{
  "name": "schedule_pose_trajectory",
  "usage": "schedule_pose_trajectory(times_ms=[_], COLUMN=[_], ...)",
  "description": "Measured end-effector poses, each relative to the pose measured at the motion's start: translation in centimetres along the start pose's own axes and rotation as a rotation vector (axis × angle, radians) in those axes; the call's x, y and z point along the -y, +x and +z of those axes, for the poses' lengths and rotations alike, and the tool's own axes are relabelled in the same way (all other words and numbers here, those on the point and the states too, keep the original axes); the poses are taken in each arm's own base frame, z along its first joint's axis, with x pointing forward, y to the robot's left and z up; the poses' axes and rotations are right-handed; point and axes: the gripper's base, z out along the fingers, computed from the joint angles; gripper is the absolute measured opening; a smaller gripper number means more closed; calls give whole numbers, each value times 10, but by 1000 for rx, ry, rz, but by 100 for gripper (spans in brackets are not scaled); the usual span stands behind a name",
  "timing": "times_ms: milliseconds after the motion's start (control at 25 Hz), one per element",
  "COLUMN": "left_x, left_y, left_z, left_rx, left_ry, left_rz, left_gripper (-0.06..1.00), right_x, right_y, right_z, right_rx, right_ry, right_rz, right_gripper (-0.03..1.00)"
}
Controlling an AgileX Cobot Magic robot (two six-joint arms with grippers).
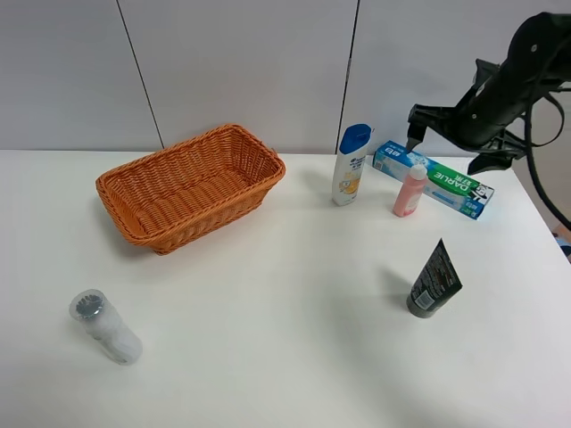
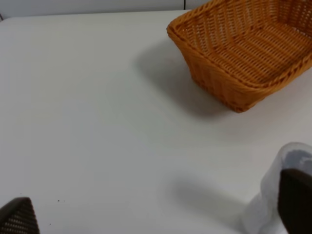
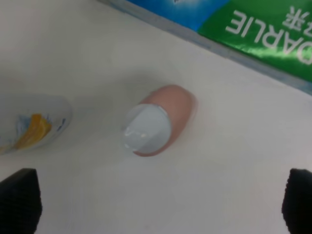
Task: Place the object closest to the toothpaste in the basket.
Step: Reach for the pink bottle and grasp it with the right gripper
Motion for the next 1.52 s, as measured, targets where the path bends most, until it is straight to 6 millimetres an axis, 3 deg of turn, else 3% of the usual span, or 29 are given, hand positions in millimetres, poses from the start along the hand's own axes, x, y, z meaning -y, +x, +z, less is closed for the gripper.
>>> schedule_pose_trajectory(times_ms=[560, 880, 1160, 1360, 1440, 1520], left_x=[0, 0, 0, 0, 0, 0], left_y=[0, 0, 0, 0, 0, 0], left_z=[0, 0, 0, 0, 0, 0], left_rx=[0, 0, 0, 0, 0, 0], left_ry=[0, 0, 0, 0, 0, 0], left_rz=[0, 0, 0, 0, 0, 0], left_gripper=[99, 99, 99, 99, 99, 99], right_x=[0, 2, 2, 2, 2, 2], right_y=[5, 9, 10, 10, 10, 10], right_z=[78, 93, 94, 94, 94, 94], right_rx=[-33, -55, -58, -58, -58, -57], right_ry=[-47, -42, -41, -41, -40, -40], right_rz=[216, 236, 238, 238, 237, 235], right_gripper=[99, 99, 98, 87, 76, 58])
